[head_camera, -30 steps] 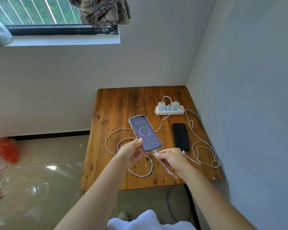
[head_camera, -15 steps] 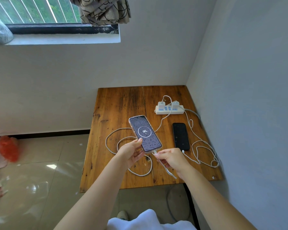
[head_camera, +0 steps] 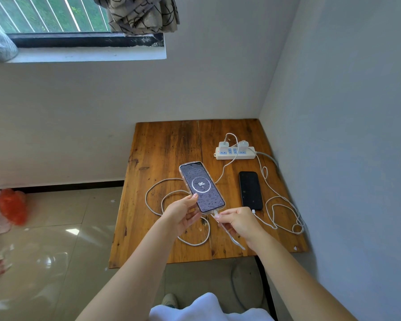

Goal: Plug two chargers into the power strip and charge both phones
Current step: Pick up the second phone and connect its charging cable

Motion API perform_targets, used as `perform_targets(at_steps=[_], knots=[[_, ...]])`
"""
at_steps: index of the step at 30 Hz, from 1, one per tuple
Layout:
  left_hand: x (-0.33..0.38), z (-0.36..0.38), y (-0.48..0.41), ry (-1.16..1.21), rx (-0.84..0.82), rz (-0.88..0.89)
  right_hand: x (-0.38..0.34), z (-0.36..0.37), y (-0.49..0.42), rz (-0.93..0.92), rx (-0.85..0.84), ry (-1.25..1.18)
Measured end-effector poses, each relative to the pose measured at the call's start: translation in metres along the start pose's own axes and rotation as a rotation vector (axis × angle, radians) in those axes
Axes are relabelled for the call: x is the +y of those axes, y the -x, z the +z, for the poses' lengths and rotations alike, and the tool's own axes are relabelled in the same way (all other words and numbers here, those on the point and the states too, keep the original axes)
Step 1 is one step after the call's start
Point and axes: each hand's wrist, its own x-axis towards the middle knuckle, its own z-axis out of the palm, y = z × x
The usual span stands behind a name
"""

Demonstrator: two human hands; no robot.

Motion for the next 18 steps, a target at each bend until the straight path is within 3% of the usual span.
perform_targets(at_steps=[18], knots=[[-0.010,-0.003,-0.053,-0.097,0.166,-0.152,0.022,0.010,-0.063,0.183,-0.051,0.143]])
